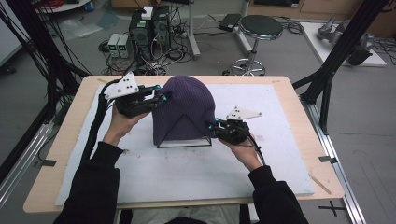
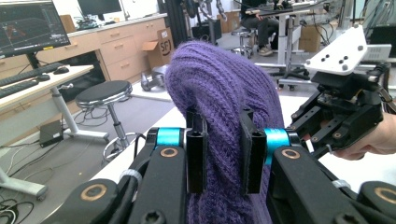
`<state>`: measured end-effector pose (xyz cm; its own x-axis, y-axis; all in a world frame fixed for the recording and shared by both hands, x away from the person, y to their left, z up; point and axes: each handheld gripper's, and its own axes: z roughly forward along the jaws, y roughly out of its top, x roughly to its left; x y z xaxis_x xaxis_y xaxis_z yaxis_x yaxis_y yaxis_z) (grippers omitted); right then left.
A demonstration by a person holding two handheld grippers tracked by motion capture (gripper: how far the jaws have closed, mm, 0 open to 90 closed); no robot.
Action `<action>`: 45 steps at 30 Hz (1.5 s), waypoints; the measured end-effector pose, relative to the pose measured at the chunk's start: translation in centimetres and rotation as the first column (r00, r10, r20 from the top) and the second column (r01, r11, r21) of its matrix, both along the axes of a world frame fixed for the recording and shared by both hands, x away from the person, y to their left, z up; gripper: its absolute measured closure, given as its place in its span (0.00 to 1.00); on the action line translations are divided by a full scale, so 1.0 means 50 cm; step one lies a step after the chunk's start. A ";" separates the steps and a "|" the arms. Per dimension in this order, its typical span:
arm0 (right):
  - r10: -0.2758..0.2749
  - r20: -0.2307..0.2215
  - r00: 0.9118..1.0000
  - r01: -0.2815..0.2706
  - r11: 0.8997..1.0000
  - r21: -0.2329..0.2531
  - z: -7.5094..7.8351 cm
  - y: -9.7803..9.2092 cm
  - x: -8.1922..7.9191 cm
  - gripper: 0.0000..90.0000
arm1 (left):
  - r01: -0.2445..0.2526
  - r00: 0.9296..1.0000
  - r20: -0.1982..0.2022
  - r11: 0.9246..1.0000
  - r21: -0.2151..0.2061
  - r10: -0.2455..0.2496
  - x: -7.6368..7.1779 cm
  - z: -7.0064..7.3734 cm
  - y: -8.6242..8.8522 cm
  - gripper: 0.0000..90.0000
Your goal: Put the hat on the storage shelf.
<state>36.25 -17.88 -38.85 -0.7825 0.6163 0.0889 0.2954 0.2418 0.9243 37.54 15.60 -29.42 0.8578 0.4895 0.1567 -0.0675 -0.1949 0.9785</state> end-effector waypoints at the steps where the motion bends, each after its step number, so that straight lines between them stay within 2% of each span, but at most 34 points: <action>1: -0.001 -0.010 1.000 0.001 1.000 -0.011 -0.003 0.002 0.001 0.90 | -0.001 1.000 0.006 1.000 0.011 0.001 -0.002 -0.001 -0.004 0.85; 3: -0.003 -0.017 1.000 0.003 0.999 -0.033 -0.009 0.007 0.003 0.90 | 0.001 1.000 0.019 1.000 0.031 -0.001 -0.004 -0.003 -0.011 0.85; 6: -0.015 -0.028 0.999 0.013 0.998 -0.069 -0.016 0.012 0.007 0.90 | 0.005 1.000 0.015 0.999 0.051 -0.006 -0.003 -0.007 -0.016 0.85; 9: -0.027 -0.072 0.997 0.019 0.993 -0.115 -0.028 0.017 0.015 0.90 | 0.002 1.000 0.009 0.997 0.073 -0.002 -0.002 -0.016 -0.021 0.84; 12: -0.034 -0.088 0.996 0.021 0.989 -0.147 -0.036 0.021 0.017 0.90 | 0.008 1.000 0.001 0.996 0.085 -0.008 -0.002 -0.022 -0.025 0.84; 13: -0.039 -0.090 0.995 0.025 0.988 -0.150 -0.037 0.021 0.018 0.90 | 0.011 1.000 0.000 0.996 0.085 -0.011 -0.001 -0.023 -0.025 0.84; 15: -0.049 -0.124 0.991 0.029 0.987 -0.157 -0.041 0.019 0.021 0.89 | 0.013 1.000 -0.001 0.996 0.087 -0.013 -0.001 -0.024 -0.026 0.83; 19: -0.053 -0.148 0.987 0.028 0.986 -0.166 -0.045 0.017 0.024 0.89 | 0.027 1.000 -0.007 0.993 0.116 -0.027 -0.003 -0.025 -0.027 0.82; 22: -0.056 -0.163 0.985 0.029 0.986 -0.166 -0.047 0.016 0.026 0.88 | 0.032 0.999 -0.013 0.992 0.120 -0.031 -0.005 -0.025 -0.027 0.81; 26: -0.056 -0.171 0.984 0.028 0.986 -0.165 -0.047 0.016 0.026 0.87 | 0.036 0.999 -0.014 0.992 0.118 -0.034 -0.005 -0.026 -0.029 0.81; 30: -0.053 -0.174 0.983 0.024 0.986 -0.168 -0.047 0.015 0.026 0.84 | 0.042 0.999 -0.035 0.994 0.097 -0.039 -0.002 -0.027 -0.028 0.77; 32: -0.049 -0.183 0.982 0.017 0.985 -0.171 -0.048 0.016 0.027 0.73 | 0.061 0.996 -0.062 0.996 0.061 -0.058 0.001 -0.026 -0.025 0.70; 34: -0.074 -0.197 0.978 0.040 0.984 -0.174 -0.048 0.013 0.030 0.59 | 0.060 0.995 -0.084 0.997 0.039 -0.056 0.004 -0.024 -0.020 0.60; 35: -0.076 -0.208 0.975 0.041 0.985 -0.169 -0.047 0.008 0.033 0.51 | 0.055 0.995 -0.084 0.998 0.036 -0.051 0.005 -0.023 -0.017 0.57; 37: -0.075 -0.229 0.971 0.040 0.988 -0.152 -0.043 0.000 0.033 0.45 | 0.046 0.996 -0.082 0.998 0.036 -0.043 0.005 -0.021 -0.012 0.50; 42: -0.023 -0.231 0.973 0.007 0.998 -0.069 -0.023 -0.012 0.026 0.28 | 0.050 0.997 -0.063 0.999 0.007 -0.050 -0.004 -0.009 -0.003 0.35; 45: -0.054 -0.194 0.979 0.039 0.996 -0.080 -0.014 -0.017 0.018 0.14 | 0.039 0.998 -0.046 0.999 0.004 -0.039 -0.012 -0.001 0.001 0.29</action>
